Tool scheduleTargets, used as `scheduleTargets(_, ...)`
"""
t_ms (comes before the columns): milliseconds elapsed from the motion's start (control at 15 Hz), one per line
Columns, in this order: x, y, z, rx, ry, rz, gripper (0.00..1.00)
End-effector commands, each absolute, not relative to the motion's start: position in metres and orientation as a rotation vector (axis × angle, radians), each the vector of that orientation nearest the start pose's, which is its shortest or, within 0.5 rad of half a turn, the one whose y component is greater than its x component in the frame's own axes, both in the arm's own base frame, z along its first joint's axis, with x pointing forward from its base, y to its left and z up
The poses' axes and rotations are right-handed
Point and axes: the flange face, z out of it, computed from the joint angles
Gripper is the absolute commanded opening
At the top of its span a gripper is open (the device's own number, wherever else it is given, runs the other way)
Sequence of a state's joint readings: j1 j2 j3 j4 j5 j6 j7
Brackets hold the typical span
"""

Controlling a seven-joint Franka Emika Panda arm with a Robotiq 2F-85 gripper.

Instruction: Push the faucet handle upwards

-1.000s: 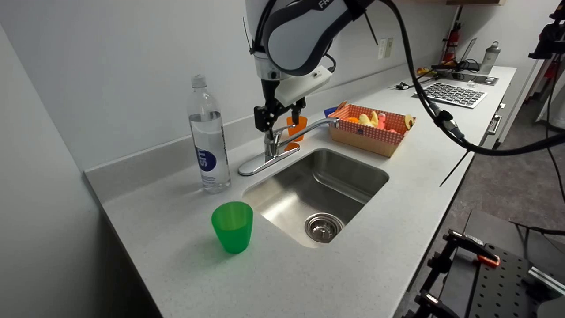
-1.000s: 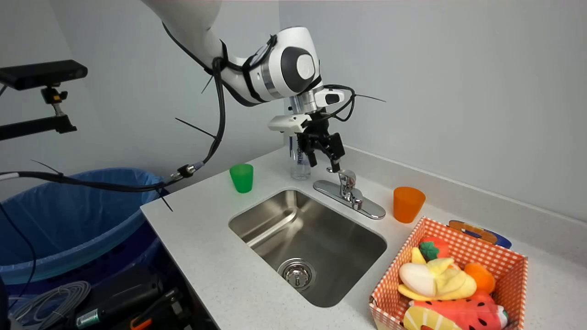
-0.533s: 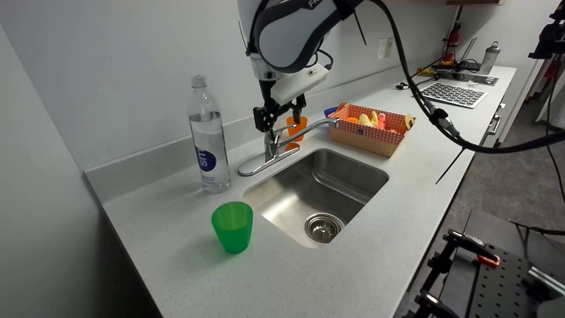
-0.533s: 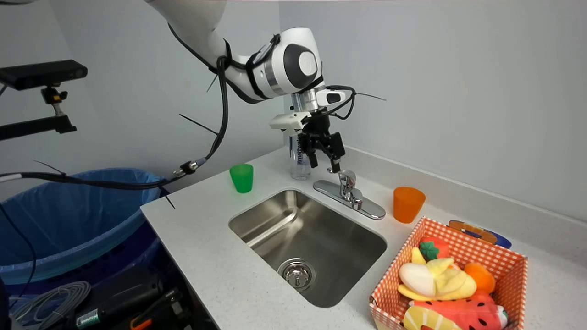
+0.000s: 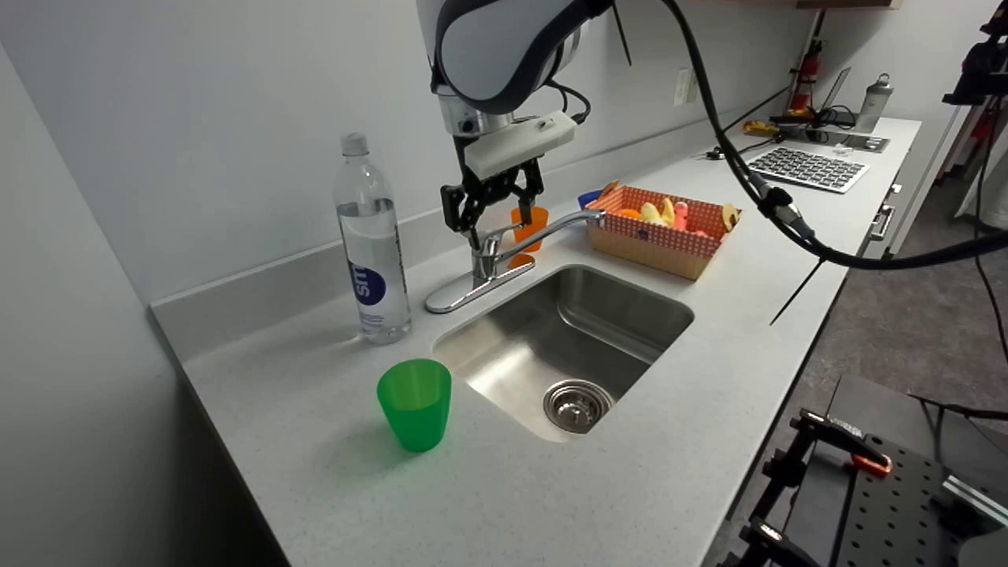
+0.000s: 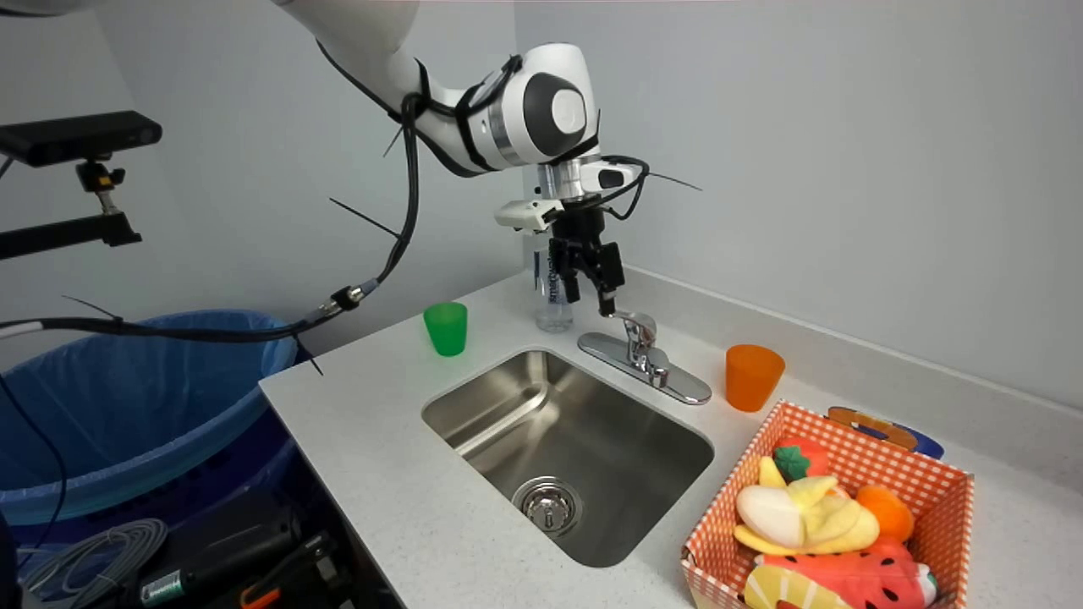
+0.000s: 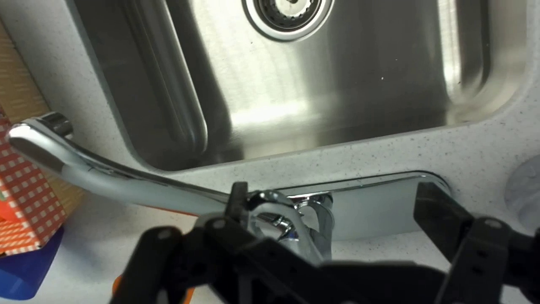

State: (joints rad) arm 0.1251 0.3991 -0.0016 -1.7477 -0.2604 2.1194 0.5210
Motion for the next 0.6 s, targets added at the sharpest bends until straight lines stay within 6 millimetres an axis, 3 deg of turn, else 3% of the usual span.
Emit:
scheduleTargets(0,0.6574,0.0731,0.3463,-3.309,0.479,-0.081,1.00)
scheduleTargets(133,0.6498,0.0694,0.3470,-3.315,0.446,-0.074,1.00)
scheduleTargets(533,0.6513,0.0691,0.3472,-3.315,0.447,-0.078,1.00)
